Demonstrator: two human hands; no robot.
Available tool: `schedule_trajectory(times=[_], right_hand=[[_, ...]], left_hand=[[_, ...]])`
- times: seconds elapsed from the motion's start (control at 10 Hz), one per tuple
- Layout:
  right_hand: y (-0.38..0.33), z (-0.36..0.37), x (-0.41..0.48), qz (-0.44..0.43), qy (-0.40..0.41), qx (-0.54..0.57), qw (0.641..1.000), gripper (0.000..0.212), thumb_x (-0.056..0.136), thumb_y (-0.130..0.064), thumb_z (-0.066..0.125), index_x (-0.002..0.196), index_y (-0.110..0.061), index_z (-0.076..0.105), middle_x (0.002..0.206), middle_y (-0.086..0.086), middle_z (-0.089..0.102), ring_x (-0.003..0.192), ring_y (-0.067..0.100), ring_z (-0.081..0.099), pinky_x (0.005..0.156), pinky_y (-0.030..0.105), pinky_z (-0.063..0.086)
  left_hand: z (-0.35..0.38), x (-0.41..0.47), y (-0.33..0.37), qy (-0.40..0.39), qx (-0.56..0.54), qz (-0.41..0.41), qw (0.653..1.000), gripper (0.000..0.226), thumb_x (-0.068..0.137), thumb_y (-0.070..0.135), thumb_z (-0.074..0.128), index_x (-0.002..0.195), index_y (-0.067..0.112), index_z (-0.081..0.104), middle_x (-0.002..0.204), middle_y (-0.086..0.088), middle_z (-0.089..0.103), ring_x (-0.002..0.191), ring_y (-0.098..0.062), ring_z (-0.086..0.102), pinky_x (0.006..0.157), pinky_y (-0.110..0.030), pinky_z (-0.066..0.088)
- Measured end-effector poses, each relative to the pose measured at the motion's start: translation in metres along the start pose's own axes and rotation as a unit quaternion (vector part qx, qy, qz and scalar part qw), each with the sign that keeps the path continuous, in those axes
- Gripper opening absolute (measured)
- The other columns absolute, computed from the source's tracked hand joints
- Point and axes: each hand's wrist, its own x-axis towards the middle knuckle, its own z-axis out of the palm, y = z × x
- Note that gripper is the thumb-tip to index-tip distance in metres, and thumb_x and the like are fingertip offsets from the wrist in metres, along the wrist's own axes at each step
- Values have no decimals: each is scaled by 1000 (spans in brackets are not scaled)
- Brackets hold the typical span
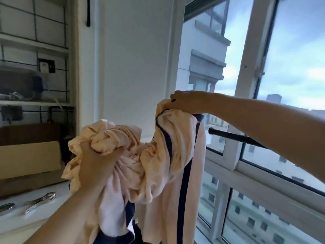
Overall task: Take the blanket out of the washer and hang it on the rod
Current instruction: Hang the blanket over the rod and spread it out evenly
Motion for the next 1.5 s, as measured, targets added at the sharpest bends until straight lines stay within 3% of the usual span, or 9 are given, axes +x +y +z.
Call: schedule_trajectory(times=[0.2, 0.6, 0.8, 1.0, 1.1, 1.2, 1.3, 1.4, 1.5], right_hand=[[49, 0, -26, 146, 16, 50, 988, 39, 96, -25, 42, 134, -33, 40, 93, 3, 49, 97, 24, 53, 77, 32, 40], [113, -3, -111, 396, 31, 120, 910, 41, 94, -40, 51, 132, -31, 39, 100, 9, 60, 88, 29, 60, 74, 35, 51], [106, -11, -154, 517, 225, 539, 625, 50, 83, -54, 57, 102, -9, 63, 90, 9, 69, 70, 20, 68, 58, 31, 58], [79, -4, -199, 570, 169, 478, 647, 60, 85, -60, 50, 104, -5, 64, 96, 15, 68, 84, 32, 65, 80, 44, 56], [65, 5, -222, 593, 69, 411, 689, 49, 94, -54, 40, 103, -9, 59, 107, 20, 64, 96, 39, 60, 89, 48, 50], [16, -29, -241, 566, -17, 345, 749, 8, 100, -29, 41, 104, -32, 35, 103, 7, 51, 90, 27, 51, 76, 30, 44], [-2, -27, -255, 535, -109, 358, 757, 35, 91, -19, 59, 97, -45, 37, 85, -21, 38, 73, 0, 40, 69, 16, 35], [3, 4, -282, 537, -145, 435, 708, 34, 89, -25, 60, 71, -54, 55, 77, -17, 45, 69, 4, 42, 81, 33, 37], [-9, -6, -281, 549, -176, 411, 706, 19, 95, -19, 46, 79, -29, 50, 81, -5, 49, 67, 10, 45, 75, 32, 43]], left_hand=[[27, 23, 55, 7, -23, 12, 1000, 89, 64, 52, 81, 131, 17, 35, 102, 2, 49, 90, -24, 50, 79, -38, 37], [56, 45, 124, -10, -62, 49, 997, 90, 59, 61, 74, 131, 22, 37, 108, 2, 56, 93, -26, 56, 81, -41, 42], [60, 39, 152, -33, -88, 63, 994, 95, 49, 68, 72, 128, 24, 42, 109, 2, 60, 98, -27, 61, 93, -50, 47], [67, 17, 152, -109, -126, 62, 984, 90, 51, 64, 75, 124, 20, 47, 107, -1, 63, 94, -26, 64, 89, -51, 52], [68, -1, 144, -135, -123, 50, 982, 85, 50, 64, 77, 117, 17, 55, 101, -1, 67, 88, -25, 67, 84, -52, 54], [71, -25, 129, -173, -121, 39, 977, 84, 49, 64, 77, 117, 21, 54, 104, 1, 66, 92, -26, 66, 88, -52, 53], [73, -35, 111, -201, -137, 24, 970, 81, 51, 60, 77, 118, 24, 50, 104, 1, 65, 91, -26, 65, 88, -52, 52], [77, -47, 95, -217, -142, 28, 965, 81, 50, 63, 77, 116, 23, 53, 101, 0, 66, 88, -25, 66, 85, -53, 53], [74, -60, 89, -227, -141, 9, 964, 85, 52, 60, 77, 122, 23, 46, 106, 1, 63, 92, -26, 64, 87, -52, 52]])
